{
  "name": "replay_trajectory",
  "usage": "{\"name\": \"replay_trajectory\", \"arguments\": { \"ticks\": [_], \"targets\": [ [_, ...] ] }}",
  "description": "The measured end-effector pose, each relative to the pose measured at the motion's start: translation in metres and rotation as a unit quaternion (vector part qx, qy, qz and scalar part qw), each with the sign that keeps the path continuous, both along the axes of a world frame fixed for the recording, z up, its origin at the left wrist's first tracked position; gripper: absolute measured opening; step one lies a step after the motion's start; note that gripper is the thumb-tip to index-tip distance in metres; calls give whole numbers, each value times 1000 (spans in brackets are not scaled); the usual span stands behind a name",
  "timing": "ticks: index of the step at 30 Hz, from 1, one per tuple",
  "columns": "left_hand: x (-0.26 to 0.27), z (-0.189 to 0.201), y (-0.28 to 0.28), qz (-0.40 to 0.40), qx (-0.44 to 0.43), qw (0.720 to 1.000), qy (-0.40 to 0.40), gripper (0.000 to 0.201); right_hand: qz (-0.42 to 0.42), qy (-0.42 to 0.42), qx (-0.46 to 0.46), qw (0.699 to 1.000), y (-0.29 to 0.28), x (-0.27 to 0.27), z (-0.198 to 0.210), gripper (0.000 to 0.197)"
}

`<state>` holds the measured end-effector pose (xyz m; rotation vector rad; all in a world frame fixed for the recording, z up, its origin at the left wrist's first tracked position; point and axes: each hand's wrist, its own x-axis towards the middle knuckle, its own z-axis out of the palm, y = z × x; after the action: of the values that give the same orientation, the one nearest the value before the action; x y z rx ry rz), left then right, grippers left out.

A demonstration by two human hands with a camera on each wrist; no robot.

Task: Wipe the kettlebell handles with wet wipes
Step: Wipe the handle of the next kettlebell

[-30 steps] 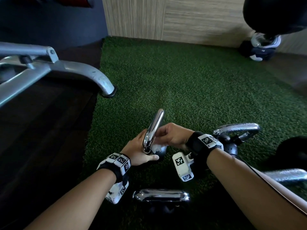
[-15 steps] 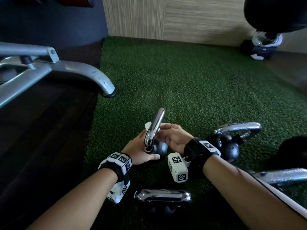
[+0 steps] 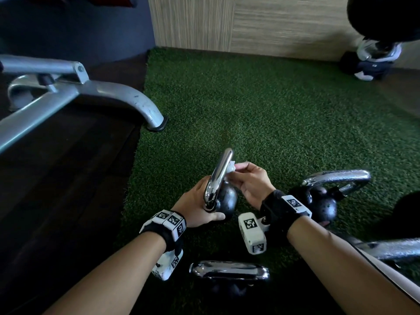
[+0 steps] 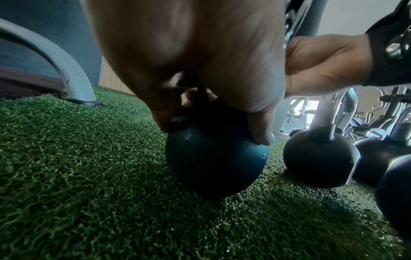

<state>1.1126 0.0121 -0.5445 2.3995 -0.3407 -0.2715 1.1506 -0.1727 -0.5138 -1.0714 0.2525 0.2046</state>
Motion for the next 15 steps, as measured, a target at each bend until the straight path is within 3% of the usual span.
{"name": "replay_trajectory", "arguments": {
  "ticks": [2, 5, 15],
  "targets": [
    [-1, 1, 0, -5, -2, 1000, -3, 106, 21, -34, -82, 996, -1, -2, 3, 34],
    [-2, 2, 0, -11, -6, 1000, -9, 107, -14, -70, -214, 974, -4, 7, 10, 31],
    [-3, 0, 1, -15, -14, 1000, -12, 105, -86, -73, -402, 909, 5, 25, 9, 21]
  ]
}}
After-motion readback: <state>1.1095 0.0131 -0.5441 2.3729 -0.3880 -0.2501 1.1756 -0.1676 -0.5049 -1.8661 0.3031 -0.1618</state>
